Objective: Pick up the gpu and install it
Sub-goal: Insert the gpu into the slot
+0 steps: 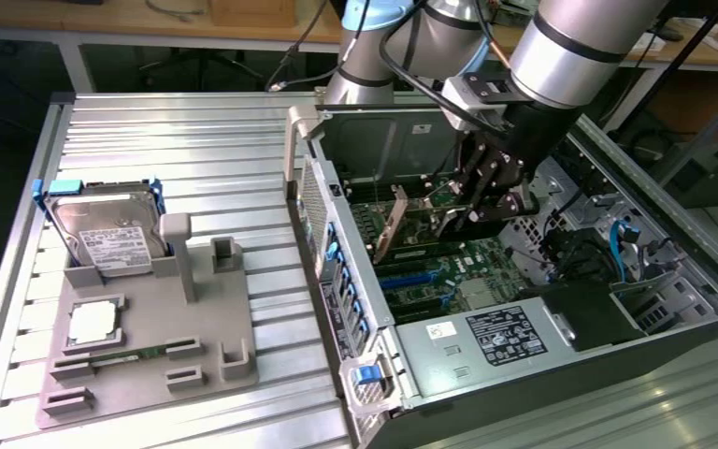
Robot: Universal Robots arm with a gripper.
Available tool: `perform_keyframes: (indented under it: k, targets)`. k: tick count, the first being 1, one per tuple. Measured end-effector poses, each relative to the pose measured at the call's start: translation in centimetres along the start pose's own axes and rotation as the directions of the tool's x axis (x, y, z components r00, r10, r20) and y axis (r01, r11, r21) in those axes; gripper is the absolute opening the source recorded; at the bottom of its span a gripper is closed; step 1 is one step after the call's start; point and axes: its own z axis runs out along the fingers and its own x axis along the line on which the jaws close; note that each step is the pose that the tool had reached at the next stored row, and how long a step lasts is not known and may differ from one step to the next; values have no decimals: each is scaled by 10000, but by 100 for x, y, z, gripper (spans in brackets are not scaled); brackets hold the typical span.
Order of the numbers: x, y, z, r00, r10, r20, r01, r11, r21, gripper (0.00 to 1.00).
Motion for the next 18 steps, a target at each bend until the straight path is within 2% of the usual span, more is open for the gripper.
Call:
perform_keyframes:
  k: [18]
  targets:
    - [-4,33,69,10000,0,0,0,10000,0,27]
